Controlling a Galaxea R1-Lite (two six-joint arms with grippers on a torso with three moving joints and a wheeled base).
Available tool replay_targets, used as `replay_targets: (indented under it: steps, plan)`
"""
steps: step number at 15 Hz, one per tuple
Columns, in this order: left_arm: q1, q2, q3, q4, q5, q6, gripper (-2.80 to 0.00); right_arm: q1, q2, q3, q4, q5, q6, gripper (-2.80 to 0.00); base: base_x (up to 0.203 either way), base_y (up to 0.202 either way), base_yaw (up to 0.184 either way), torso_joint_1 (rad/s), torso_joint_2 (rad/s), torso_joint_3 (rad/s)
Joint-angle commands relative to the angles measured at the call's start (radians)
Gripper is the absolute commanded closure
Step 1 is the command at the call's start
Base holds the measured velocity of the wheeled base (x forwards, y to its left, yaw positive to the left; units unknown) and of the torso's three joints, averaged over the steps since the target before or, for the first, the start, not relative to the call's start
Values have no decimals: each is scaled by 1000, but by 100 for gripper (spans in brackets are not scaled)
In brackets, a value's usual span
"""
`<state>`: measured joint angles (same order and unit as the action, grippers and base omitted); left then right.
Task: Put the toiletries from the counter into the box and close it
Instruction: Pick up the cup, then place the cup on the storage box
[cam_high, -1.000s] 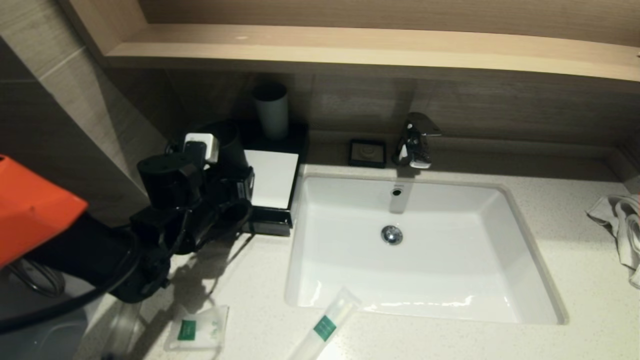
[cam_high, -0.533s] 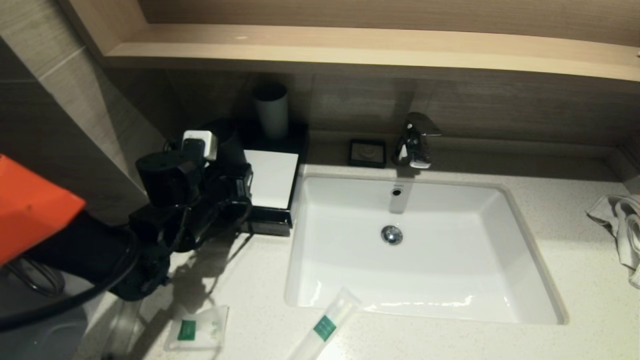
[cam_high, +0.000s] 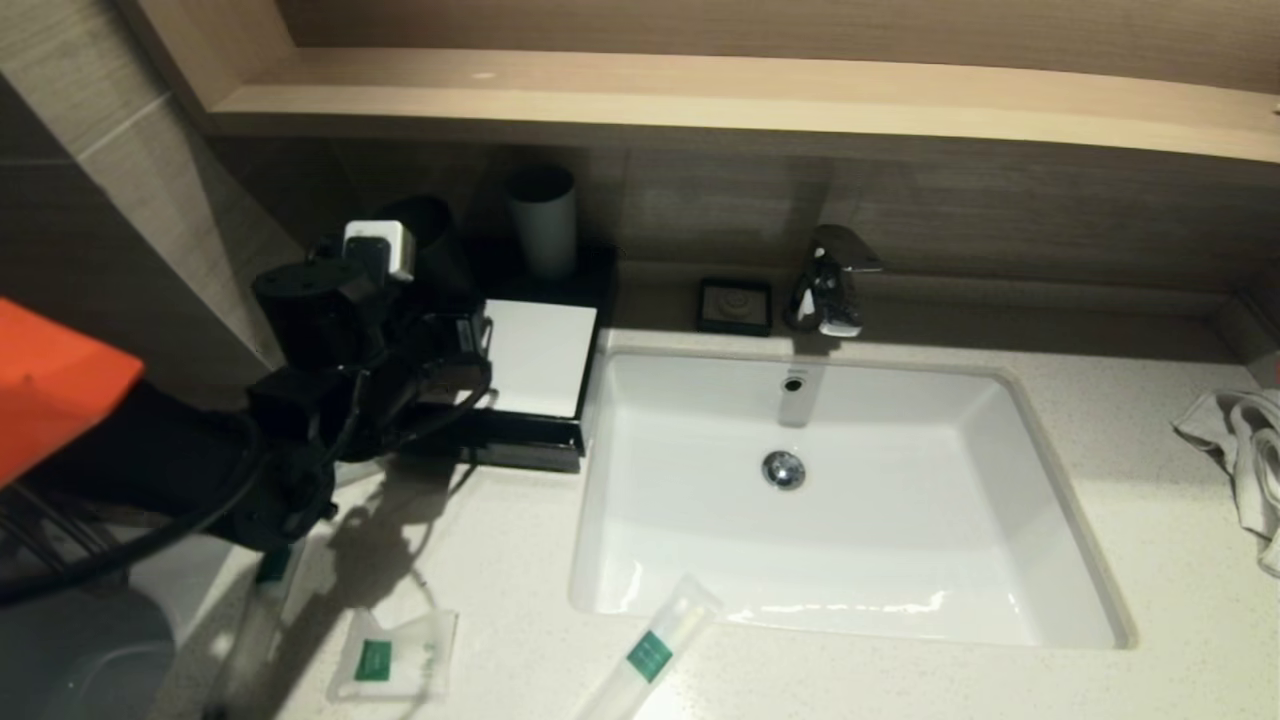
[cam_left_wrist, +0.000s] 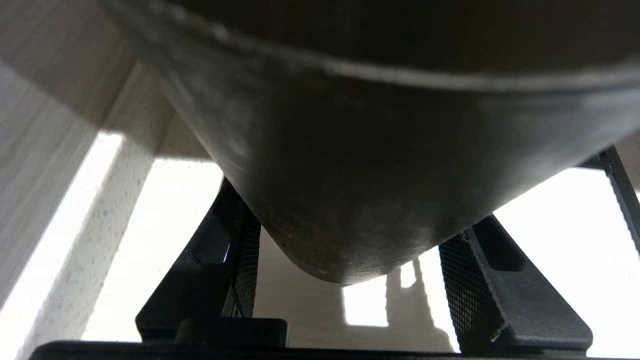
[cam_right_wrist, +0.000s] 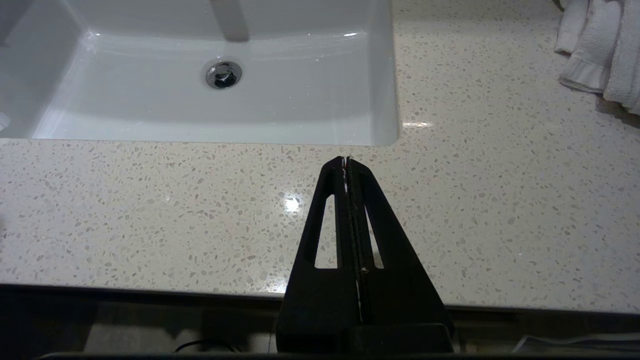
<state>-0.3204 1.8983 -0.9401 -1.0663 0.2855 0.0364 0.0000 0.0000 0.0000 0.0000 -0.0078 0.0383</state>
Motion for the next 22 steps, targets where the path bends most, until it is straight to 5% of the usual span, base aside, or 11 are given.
replay_targets:
  steps: [1,22]
  plan:
    - [-1,7,-43,18,0,0,0,0,0,0,0,0,0,0,0,0,0,0,0,0]
    - [15,151,-339,187,2,0,0,0,0,0,0,0,0,0,0,0,0,0,0,0]
